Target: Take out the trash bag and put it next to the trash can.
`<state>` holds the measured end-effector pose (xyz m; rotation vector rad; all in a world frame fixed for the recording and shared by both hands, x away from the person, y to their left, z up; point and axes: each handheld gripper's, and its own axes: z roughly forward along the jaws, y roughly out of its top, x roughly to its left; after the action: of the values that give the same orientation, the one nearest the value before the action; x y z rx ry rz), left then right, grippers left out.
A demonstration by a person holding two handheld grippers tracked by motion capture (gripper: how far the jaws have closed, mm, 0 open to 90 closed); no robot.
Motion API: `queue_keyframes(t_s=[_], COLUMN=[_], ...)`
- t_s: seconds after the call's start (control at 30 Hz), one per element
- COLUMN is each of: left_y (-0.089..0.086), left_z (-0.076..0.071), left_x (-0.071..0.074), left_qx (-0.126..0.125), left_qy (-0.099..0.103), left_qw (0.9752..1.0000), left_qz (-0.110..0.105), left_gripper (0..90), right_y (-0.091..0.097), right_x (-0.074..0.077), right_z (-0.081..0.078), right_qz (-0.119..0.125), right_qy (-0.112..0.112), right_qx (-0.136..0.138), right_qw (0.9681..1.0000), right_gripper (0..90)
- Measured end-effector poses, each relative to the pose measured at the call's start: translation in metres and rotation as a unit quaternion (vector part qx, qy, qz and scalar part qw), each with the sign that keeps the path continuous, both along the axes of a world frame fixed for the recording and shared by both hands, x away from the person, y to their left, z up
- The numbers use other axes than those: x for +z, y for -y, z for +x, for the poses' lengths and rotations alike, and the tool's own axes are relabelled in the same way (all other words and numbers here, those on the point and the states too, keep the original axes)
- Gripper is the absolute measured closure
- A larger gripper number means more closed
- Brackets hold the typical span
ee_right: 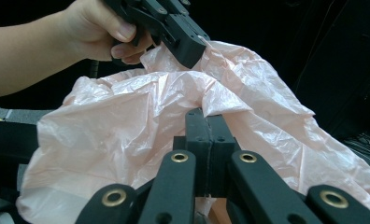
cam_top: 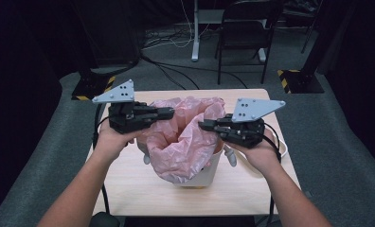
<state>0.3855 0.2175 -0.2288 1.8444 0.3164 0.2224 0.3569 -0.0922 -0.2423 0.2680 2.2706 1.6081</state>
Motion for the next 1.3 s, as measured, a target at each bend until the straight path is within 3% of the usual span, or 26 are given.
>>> queue_keyframes(t_s=[0.47, 1.07, 1.23, 1.3], left_y=[-0.003, 0.0, 0.001, 0.001], left_z=[-0.001, 0.002, 0.004, 0.006], left_x=[-0.004, -0.011, -0.014, -0.015], left_qx=[-0.011, -0.043, -0.054, -0.069], left_qy=[-0.019, -0.051, -0.059, -0.07], left_qw=[0.9997, 0.9973, 0.9962, 0.9943], left_qz=[-0.007, -0.03, -0.036, -0.042], left_gripper=[87.8, 87.4, 81.7, 75.0], right_y=[-0.014, -0.029, -0.031, -0.032], right_x=[-0.003, -0.001, -0.002, -0.002], right_z=[0.015, 0.022, 0.024, 0.025], right_qz=[-0.013, -0.032, -0.033, -0.033], right_qy=[-0.005, -0.001, -0.002, -0.002], right_qx=[0.011, 0.019, 0.02, 0.02], right_qw=[0.9998, 0.9993, 0.9993, 0.9993], right_gripper=[90.0, 90.0, 90.0, 90.0])
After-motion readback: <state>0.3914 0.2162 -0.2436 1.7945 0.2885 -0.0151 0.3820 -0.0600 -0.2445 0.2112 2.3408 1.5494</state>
